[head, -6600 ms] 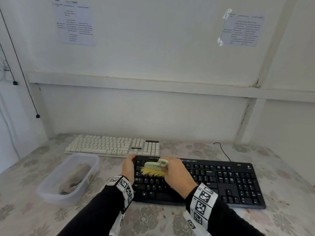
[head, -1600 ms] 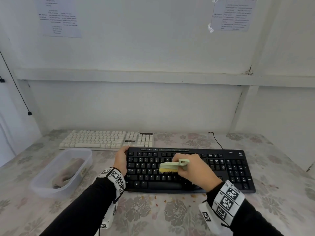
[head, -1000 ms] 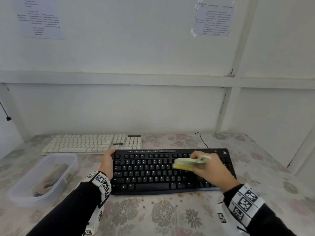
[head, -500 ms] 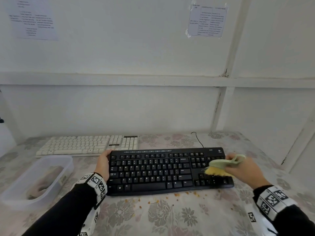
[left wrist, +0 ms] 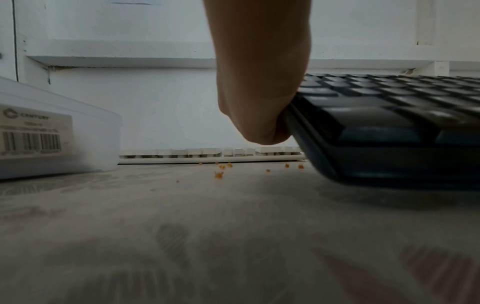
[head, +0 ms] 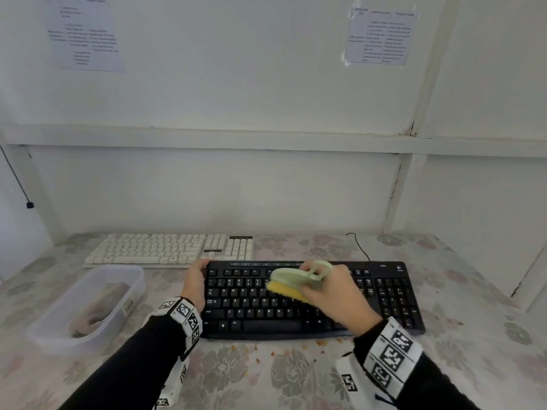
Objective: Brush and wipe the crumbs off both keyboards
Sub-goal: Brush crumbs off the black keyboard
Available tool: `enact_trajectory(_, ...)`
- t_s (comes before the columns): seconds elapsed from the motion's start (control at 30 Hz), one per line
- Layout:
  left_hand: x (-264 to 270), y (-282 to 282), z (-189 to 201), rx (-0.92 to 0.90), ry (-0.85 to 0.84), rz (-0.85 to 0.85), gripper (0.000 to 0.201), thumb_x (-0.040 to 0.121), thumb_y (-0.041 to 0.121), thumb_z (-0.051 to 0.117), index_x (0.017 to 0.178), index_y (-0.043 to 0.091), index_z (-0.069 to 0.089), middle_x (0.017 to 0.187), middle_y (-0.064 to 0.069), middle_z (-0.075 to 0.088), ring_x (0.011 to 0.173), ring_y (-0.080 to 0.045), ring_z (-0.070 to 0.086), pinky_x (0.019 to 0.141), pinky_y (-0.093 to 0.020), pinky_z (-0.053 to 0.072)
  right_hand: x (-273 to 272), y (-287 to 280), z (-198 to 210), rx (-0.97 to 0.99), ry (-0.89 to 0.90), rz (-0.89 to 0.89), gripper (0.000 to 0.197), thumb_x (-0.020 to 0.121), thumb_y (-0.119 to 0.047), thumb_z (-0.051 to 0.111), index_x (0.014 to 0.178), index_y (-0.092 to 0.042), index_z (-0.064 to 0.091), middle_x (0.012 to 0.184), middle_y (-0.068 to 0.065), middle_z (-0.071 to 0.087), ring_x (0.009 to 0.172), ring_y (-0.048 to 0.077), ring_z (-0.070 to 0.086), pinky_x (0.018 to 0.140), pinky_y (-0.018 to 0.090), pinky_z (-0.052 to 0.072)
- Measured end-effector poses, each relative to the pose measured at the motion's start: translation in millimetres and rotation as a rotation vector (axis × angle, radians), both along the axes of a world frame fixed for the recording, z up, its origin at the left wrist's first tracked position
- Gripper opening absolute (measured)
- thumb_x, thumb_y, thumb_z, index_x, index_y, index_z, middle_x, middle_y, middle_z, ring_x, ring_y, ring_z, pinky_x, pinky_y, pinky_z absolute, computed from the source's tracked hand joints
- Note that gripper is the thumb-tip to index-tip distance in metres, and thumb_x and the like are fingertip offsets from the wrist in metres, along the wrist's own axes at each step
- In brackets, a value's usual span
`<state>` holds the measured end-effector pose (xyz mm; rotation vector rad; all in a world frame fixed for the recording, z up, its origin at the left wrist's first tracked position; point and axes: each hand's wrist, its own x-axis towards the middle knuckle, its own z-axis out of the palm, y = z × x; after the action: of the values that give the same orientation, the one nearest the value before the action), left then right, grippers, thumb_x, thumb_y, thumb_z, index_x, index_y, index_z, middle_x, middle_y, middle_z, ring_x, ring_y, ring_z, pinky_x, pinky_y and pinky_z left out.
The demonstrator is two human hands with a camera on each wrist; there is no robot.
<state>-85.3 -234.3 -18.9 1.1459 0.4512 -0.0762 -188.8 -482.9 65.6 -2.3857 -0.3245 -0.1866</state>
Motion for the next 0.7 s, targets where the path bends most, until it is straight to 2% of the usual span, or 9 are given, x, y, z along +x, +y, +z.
enact_trajectory(0.07, 0, 1, -1, 0.002, -0.01, 0.004, 0.034, 0.092, 0.034, 0.042, 0.072, 0.012, 0.058, 0.062, -0.008, 0.061, 0.051, -0.024, 0.059, 0.059, -0.031, 0.046, 5, 39, -9, -0.05, 0.001, 0.153, 0.017, 0.08, -0.009, 0.054, 0.092, -0.016, 0.063, 0.07, -0.005, 0.061, 0.056, 0.006, 0.053, 0.055, 0.017, 0.046)
enact_trajectory(0.13, 1, 1, -2, 0.013, -0.022, 0.014, 0.032, 0.093, 0.031, 0.042, 0.074, 0.011, 0.058, 0.06, -0.008, 0.061, 0.049, -0.023, 0.059, 0.056, -0.029, 0.047, 8, 70, -18, -0.087, -0.013, 0.262, 0.014, 0.084, -0.01, 0.052, 0.094, -0.015, 0.06, 0.08, 0.003, 0.066, 0.067, 0.015, 0.058, 0.063, 0.027, 0.049)
enact_trajectory(0.23, 1, 1, -1, 0.006, -0.021, 0.019, 0.031, 0.095, 0.028, 0.041, 0.077, 0.01, 0.057, 0.061, -0.009, 0.06, 0.047, -0.021, 0.059, 0.052, -0.028, 0.048, 12, 91, -27, -0.1, -0.008, 0.335, 0.016, 0.088, -0.008, 0.048, 0.098, -0.016, 0.058, 0.086, 0.004, 0.063, 0.074, 0.017, 0.053, 0.066, 0.026, 0.041)
enact_trajectory(0.33, 0, 1, -2, 0.005, -0.005, 0.014, 0.033, 0.095, 0.031, 0.042, 0.074, 0.01, 0.058, 0.056, -0.008, 0.061, 0.045, -0.022, 0.059, 0.05, -0.027, 0.049, 13, 85, -32, -0.137, 0.015, 0.292, 0.019, 0.089, -0.005, 0.046, 0.096, -0.02, 0.055, 0.089, 0.002, 0.059, 0.08, 0.018, 0.051, 0.07, 0.029, 0.043)
enact_trajectory(0.43, 1, 2, -1, -0.027, 0.025, -0.007, 0.035, 0.093, 0.036, 0.043, 0.072, 0.012, 0.059, 0.059, -0.008, 0.061, 0.05, -0.025, 0.06, 0.059, -0.03, 0.048, 11, 64, -36, -0.238, 0.053, 0.185, 0.027, 0.085, -0.003, 0.046, 0.084, -0.03, 0.042, 0.086, -0.004, 0.053, 0.083, 0.022, 0.054, 0.074, 0.034, 0.049)
enact_trajectory(0.5, -1, 2, 1, -0.029, 0.039, -0.005, 0.037, 0.093, 0.037, 0.043, 0.071, 0.013, 0.059, 0.061, -0.008, 0.061, 0.056, -0.026, 0.059, 0.062, -0.032, 0.047, 7, 50, -36, -0.287, 0.071, 0.109, 0.025, 0.085, -0.005, 0.045, 0.092, -0.029, 0.046, 0.092, -0.003, 0.056, 0.088, 0.024, 0.056, 0.077, 0.035, 0.05)
enact_trajectory(0.6, -4, 3, 4, -0.02, 0.05, 0.004, 0.035, 0.092, 0.038, 0.044, 0.075, 0.012, 0.059, 0.068, -0.009, 0.061, 0.065, -0.028, 0.059, 0.065, -0.034, 0.048, 2, 38, -27, -0.355, 0.083, 0.036, 0.04, 0.086, -0.01, 0.045, 0.122, -0.027, 0.048, 0.108, 0.001, 0.06, 0.096, 0.024, 0.058, 0.076, 0.031, 0.048)
enact_trajectory(0.63, -4, 4, 4, -0.011, 0.053, 0.01, 0.035, 0.092, 0.039, 0.044, 0.077, 0.012, 0.06, 0.07, -0.009, 0.061, 0.066, -0.028, 0.059, 0.066, -0.035, 0.048, 2, 38, -24, -0.361, 0.069, 0.036, 0.04, 0.086, -0.011, 0.045, 0.124, -0.026, 0.048, 0.107, 0.002, 0.06, 0.094, 0.023, 0.058, 0.073, 0.03, 0.046)
enact_trajectory(0.7, -5, 5, 5, -0.005, 0.052, 0.019, 0.035, 0.093, 0.038, 0.045, 0.077, 0.011, 0.06, 0.069, -0.01, 0.061, 0.067, -0.029, 0.059, 0.067, -0.036, 0.048, 4, 43, -17, -0.315, 0.008, 0.097, 0.03, 0.086, -0.013, 0.046, 0.113, -0.025, 0.052, 0.093, 0.0, 0.06, 0.079, 0.02, 0.054, 0.064, 0.026, 0.042)
